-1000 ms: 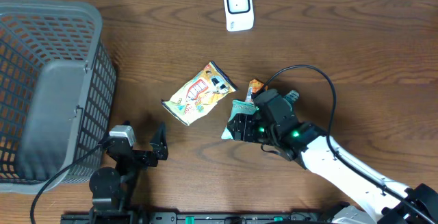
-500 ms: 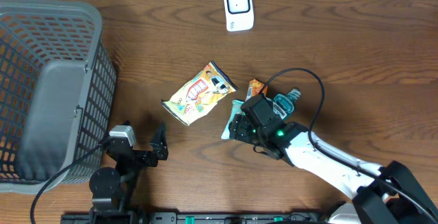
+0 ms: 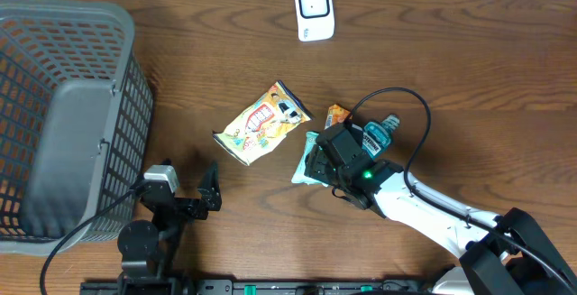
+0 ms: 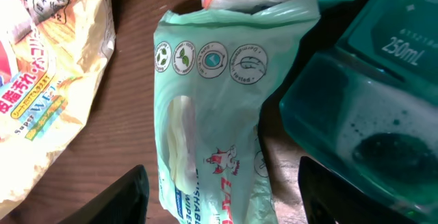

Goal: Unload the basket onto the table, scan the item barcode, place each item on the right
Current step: 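Lower the right gripper onto the wipes pack and grasp it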

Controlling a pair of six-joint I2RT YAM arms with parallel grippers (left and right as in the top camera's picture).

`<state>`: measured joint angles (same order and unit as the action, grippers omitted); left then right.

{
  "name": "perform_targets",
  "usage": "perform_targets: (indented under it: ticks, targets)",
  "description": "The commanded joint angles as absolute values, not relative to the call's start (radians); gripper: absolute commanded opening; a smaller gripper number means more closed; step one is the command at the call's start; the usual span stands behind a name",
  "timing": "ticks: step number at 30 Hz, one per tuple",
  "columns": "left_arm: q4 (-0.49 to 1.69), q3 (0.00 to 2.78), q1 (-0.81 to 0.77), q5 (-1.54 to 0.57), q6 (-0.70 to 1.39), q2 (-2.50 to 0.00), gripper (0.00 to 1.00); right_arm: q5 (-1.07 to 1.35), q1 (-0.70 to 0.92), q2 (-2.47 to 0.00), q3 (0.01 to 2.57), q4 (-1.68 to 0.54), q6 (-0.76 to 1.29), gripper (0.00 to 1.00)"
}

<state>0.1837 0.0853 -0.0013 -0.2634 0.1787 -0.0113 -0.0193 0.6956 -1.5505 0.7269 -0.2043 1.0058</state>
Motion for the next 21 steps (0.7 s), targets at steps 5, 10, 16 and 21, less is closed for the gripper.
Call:
perform_targets:
  ticks: [5,10,16,21]
  targets:
    - [0.201,0.065,-0.004,-0.276,0.169,-0.004,0.98,-0.085,0.699,-1.586,0.745,-0.191,1.036,0.63]
    - [0.201,0.065,-0.004,-0.276,0.169,-0.004,0.98,-0.083,0.698,-1.638,0.745,-0.161,1.044,0.61]
    - [0.201,0.065,-0.004,-0.276,0.169,-0.004,0.98,-0.069,0.697,-1.668,0.745,-0.146,1.044,0.42]
    - [0.201,0.065,-0.004,-0.276,0.169,-0.004,0.98,-0.056,0.696,-1.664,0.748,-0.153,1.043,0.3]
